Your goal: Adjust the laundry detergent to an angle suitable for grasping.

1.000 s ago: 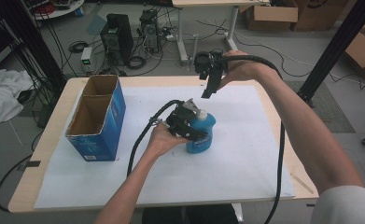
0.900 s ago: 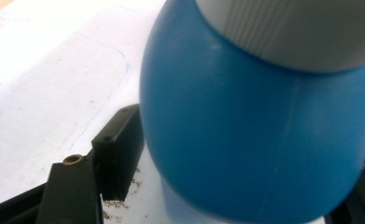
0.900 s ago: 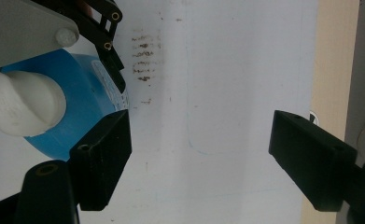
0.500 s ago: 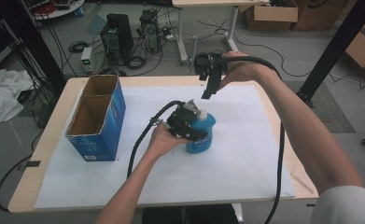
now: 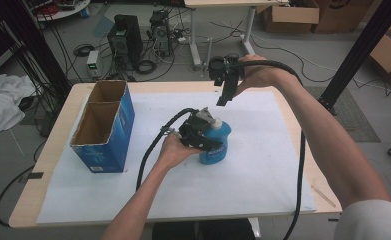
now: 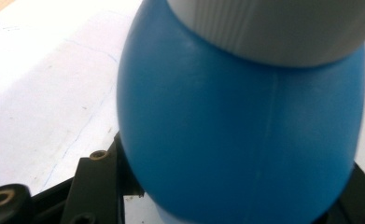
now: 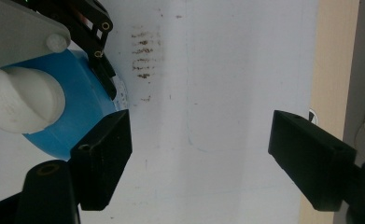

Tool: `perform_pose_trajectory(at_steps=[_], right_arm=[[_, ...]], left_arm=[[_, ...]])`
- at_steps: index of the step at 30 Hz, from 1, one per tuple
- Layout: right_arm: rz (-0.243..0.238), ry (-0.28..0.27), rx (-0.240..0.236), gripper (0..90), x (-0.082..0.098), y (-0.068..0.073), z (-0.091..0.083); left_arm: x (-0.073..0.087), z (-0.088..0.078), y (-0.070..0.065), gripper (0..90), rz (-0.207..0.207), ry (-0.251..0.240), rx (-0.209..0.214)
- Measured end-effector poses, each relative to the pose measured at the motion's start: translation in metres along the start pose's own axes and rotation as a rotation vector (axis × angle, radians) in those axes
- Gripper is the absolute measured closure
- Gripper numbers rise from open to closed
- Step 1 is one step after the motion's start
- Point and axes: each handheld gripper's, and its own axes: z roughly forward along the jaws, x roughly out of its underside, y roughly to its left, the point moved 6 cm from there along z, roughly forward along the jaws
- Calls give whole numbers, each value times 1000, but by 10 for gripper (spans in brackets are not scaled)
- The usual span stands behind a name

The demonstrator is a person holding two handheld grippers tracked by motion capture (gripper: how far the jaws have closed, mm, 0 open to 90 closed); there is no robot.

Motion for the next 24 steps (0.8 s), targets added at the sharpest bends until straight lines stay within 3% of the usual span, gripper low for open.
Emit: perform_pose_trajectory(at_steps=[10, 24], right_arm=[[4, 3, 3, 217, 4, 1, -2], [-2, 7, 3, 220, 2, 3, -1]], left_arm=[[0, -1, 0, 456, 16, -8, 14], [9, -19, -8, 457, 112, 18, 84]])
